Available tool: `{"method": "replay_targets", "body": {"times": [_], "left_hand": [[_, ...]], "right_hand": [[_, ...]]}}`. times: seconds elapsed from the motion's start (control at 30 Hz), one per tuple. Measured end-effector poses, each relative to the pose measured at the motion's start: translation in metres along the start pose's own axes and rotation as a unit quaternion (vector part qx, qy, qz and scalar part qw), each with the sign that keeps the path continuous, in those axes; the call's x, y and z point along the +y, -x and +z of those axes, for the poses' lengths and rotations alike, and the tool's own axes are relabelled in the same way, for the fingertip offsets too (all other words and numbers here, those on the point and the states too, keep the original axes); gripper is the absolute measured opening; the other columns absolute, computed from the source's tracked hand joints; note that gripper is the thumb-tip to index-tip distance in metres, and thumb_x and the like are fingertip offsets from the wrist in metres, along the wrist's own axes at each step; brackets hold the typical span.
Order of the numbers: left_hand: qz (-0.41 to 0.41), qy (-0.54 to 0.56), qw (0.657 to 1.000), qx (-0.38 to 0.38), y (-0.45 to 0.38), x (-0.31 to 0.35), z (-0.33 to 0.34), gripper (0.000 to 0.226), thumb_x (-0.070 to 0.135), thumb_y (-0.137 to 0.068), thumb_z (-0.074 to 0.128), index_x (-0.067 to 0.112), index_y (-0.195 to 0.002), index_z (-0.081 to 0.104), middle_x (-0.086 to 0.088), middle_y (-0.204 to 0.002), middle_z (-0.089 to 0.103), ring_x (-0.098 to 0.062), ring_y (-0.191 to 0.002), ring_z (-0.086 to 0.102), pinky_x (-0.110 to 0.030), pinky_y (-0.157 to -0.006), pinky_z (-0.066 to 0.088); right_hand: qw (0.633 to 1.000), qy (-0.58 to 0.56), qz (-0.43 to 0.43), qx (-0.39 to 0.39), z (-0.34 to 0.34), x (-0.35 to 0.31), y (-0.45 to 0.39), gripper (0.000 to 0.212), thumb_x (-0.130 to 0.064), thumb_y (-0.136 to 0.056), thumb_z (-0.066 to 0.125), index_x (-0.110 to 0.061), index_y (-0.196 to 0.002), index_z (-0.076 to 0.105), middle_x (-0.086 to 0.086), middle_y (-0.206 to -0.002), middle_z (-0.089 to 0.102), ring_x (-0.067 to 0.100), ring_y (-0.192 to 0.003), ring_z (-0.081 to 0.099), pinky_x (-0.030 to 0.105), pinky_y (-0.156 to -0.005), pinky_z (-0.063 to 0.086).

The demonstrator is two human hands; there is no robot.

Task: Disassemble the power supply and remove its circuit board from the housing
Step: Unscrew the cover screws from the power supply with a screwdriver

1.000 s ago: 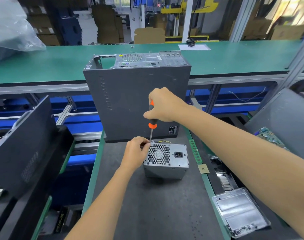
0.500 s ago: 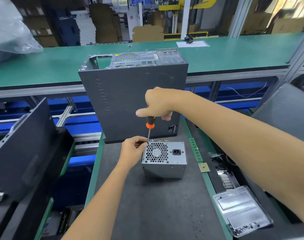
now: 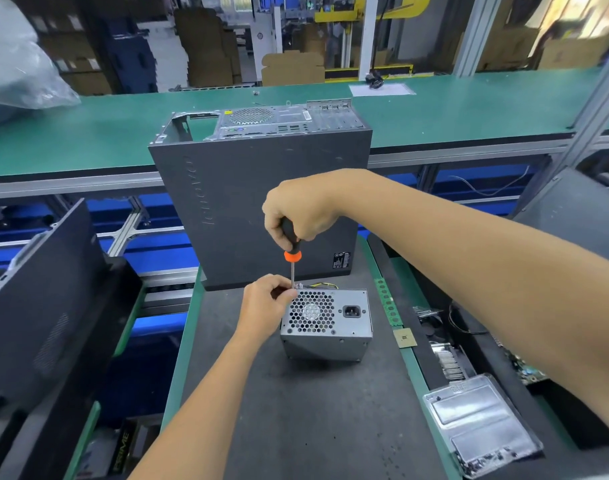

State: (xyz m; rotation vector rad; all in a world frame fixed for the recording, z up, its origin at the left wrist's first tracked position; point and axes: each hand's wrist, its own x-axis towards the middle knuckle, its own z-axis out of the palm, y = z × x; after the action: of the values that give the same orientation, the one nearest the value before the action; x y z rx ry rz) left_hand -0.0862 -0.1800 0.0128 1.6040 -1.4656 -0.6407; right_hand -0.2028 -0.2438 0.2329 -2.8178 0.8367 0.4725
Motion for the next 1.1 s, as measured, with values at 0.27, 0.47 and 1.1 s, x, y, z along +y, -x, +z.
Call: {"method": "replay_targets", "body": {"times": [0.27, 0.47, 1.1], "left_hand": [[0.014, -0.021, 0.999, 0.024, 0.002, -0.001, 0.004, 0.003, 0.017, -0.081, 0.073, 0.016, -0.082, 0.07, 0.011, -0.076, 0.065, -0.002, -0.069, 0.059, -0.005, -0.063, 0.043], [0.005, -0.013, 1.0, 0.022, 0.001, 0.0, 0.002, 0.005, 0.018, -0.081, 0.074, 0.02, -0.081, 0.069, 0.013, -0.075, 0.066, 0.001, -0.071, 0.06, -0.006, -0.064, 0.044], [-0.006, -0.019, 1.0, -0.002, 0.002, 0.005, 0.003, 0.008, 0.02, -0.081, 0.074, 0.023, -0.078, 0.067, 0.009, -0.074, 0.067, -0.005, -0.07, 0.062, -0.009, -0.063, 0.046]], "right_hand": [[0.987, 0.012, 0.109, 0.117, 0.017, 0.001, 0.002, 0.043, -0.048, -0.098, 0.035, -0.013, -0.077, 0.048, 0.009, -0.059, 0.056, 0.032, -0.054, 0.061, 0.029, -0.049, 0.036], [0.997, -0.013, 0.041, 0.063, 0.007, -0.001, 0.004, 0.016, -0.022, -0.094, 0.053, -0.01, -0.103, 0.055, -0.006, -0.083, 0.058, 0.015, -0.072, 0.051, 0.029, -0.058, 0.038], [0.991, -0.118, 0.0, 0.07, 0.008, -0.005, 0.016, 0.022, -0.014, -0.082, 0.062, -0.016, -0.102, 0.053, 0.003, -0.101, 0.06, 0.023, -0.082, 0.057, 0.032, -0.063, 0.048]]}}
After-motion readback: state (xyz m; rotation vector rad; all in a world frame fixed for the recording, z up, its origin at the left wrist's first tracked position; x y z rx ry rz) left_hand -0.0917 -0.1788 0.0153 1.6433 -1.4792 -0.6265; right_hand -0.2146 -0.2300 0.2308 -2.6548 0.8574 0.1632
